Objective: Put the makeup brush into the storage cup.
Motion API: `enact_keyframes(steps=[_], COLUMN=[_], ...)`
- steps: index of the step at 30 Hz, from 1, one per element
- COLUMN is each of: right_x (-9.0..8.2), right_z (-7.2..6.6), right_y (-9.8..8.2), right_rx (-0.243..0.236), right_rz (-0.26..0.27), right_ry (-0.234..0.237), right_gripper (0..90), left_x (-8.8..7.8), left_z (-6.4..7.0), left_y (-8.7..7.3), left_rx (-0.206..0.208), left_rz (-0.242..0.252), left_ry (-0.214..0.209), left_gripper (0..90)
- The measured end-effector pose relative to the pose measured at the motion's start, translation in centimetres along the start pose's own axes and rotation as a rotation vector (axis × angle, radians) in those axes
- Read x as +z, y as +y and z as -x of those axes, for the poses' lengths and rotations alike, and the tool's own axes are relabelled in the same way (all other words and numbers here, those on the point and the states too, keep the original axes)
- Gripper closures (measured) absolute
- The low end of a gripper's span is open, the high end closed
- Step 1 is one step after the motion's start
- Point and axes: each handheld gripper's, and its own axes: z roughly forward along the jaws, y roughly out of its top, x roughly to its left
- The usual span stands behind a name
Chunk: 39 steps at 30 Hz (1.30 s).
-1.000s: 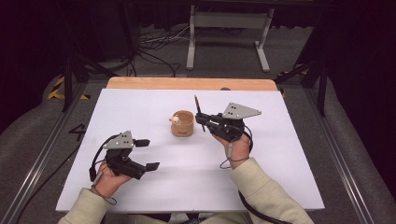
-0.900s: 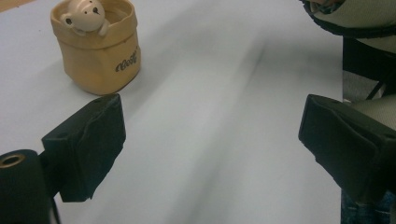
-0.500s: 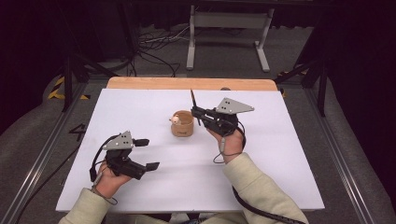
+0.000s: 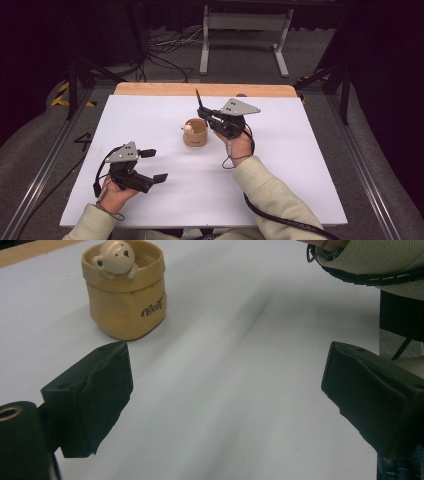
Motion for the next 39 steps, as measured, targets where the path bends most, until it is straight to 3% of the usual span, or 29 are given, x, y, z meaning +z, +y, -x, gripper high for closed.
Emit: enact_keyframes(steps=[11, 21, 27, 39], right_x=[1.8, 2.4, 2.9, 3.9], right_z=[0.2, 0.8, 1.1, 1.4], right_y=[-0.4, -1.3, -2.2, -3.7], right_rx=[0.026, 0.04, 0.05, 0.066], right_rz=[0.012, 0.032, 0.047, 0.018], right_ry=[-0.013, -0.01, -0.002, -0.011], right_gripper=[84.1, 84.1, 83.9, 83.8], left_x=[-0.7, -0.9, -1.0, -1.2], left_z=[0.3, 0.6, 0.5, 0.4], left_y=[-0.8, -1.8, -2.2, -2.4], left_rx=[-0.014, -0.036, -0.044, -0.061], left_rz=[0.07, 0.126, 0.134, 0.165], left_ry=[0.06, 0.121, 0.123, 0.131], left_gripper=[7.2, 5.6, 5.1, 4.1])
